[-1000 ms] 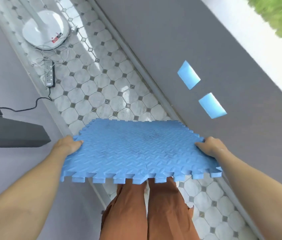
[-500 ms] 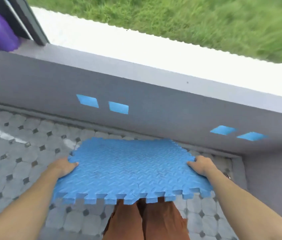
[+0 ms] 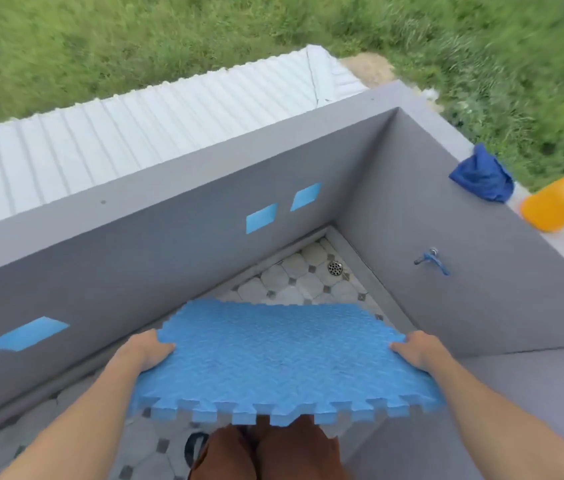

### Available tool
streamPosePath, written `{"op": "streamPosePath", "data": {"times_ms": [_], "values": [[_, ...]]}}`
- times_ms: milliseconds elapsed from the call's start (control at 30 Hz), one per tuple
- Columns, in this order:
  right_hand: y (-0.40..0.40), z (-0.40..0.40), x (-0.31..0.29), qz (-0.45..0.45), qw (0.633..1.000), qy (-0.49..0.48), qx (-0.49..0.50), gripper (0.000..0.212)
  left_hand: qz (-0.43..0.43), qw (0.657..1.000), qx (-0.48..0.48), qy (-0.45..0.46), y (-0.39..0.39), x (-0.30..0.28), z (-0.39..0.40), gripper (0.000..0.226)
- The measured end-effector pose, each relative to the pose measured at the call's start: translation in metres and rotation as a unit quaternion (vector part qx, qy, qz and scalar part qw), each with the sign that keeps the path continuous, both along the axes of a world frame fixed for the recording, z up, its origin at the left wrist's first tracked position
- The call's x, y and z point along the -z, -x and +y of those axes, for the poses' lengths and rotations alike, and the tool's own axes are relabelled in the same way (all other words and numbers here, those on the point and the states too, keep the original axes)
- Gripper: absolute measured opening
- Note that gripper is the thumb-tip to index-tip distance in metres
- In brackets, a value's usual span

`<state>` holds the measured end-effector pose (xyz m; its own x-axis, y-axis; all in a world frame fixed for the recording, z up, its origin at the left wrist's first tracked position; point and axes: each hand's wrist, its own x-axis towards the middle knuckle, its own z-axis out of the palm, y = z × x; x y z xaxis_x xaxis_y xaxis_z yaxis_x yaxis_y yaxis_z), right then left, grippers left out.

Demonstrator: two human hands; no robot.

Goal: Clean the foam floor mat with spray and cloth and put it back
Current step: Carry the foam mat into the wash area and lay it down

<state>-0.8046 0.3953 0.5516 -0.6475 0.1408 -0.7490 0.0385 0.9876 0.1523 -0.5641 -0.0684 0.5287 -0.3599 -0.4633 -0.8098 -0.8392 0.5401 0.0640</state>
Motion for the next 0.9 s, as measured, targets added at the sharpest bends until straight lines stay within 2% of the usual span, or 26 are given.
{"op": "streamPosePath", "data": {"times_ms": [100,300,567,733,900], "values": [[0.001,0.056,0.009,0.0,0.997,0.001,0.072,0.041,0.009,0.998,0.058,-0.003,0.059,-0.002,0.026,0.063],[-0.014,0.1,0.011,0.019,0.982,0.019,0.189,0.053,0.016,0.987,0.157,0.006,0.153,0.004,0.056,0.062],[-0.059,0.118,0.052,0.055,0.922,0.031,0.383,0.062,0.052,0.957,0.285,0.011,0.266,0.041,0.082,0.056],[-0.078,0.11,0.131,0.085,0.886,0.005,0.456,0.061,0.084,0.942,0.324,-0.002,0.334,0.12,0.096,0.066],[-0.075,0.099,0.248,0.119,0.869,-0.023,0.48,0.059,0.126,0.935,0.332,-0.001,0.368,0.24,0.117,0.075]]}}
